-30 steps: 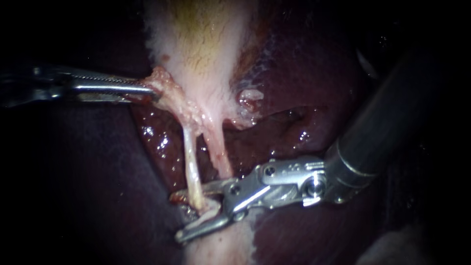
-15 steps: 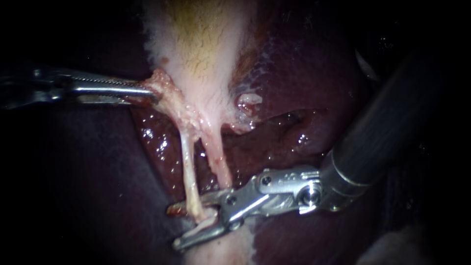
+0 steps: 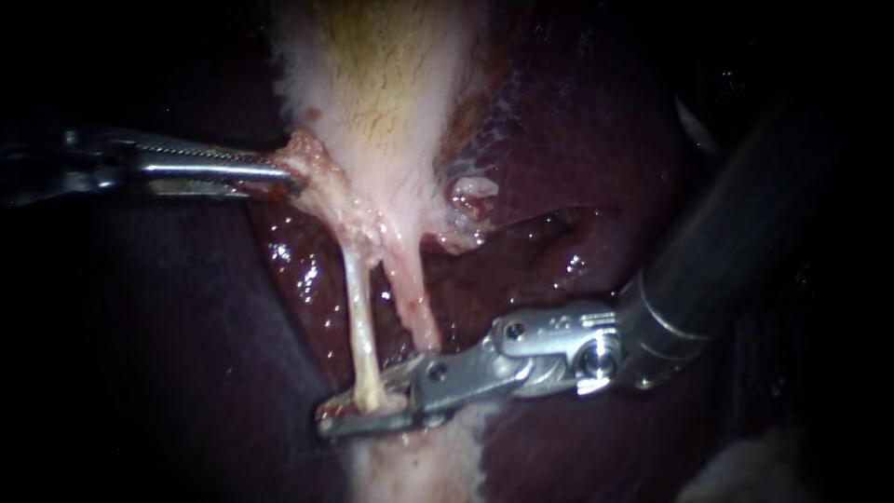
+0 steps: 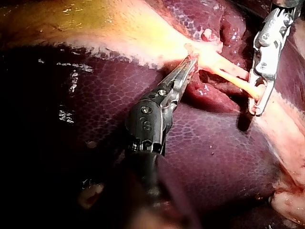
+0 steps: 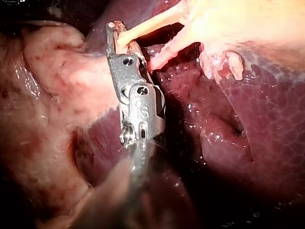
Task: Clipping first clip left tube
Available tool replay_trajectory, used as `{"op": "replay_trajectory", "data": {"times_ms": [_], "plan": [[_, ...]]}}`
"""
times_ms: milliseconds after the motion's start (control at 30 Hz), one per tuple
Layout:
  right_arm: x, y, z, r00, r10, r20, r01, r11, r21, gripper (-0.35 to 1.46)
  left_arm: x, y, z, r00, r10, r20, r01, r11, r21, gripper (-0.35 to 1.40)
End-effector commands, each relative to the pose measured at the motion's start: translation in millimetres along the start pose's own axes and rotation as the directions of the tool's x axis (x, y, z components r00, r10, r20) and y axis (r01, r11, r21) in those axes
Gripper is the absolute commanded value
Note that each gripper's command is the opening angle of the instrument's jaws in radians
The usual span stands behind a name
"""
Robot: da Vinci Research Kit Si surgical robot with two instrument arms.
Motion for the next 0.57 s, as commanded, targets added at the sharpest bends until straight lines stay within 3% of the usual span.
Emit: {"op": "replay_trajectory", "data": {"times_ms": [33,167,567], "plan": [[0.1,0.0,0.1,1.0,0.017,0.005,-0.017,1.0,-0.005,-0.35,0.0,0.0,0.0,1.0,0.0,0.0,0.0,1.0,0.001,-0.35],[-0.1,-0.1,-0.1,1.0,0.018,0.022,-0.017,1.0,-0.009,-0.35,0.0,0.0,0.0,1.0,0.0,0.0,0.0,1.0,0.001,-0.35],[-0.1,-0.1,-0.2,0.999,0.023,0.023,-0.022,1.0,-0.007,-0.35,0.0,0.0,0.0,1.0,0.0,0.0,0.0,1.0,0.001,-0.35]]}}
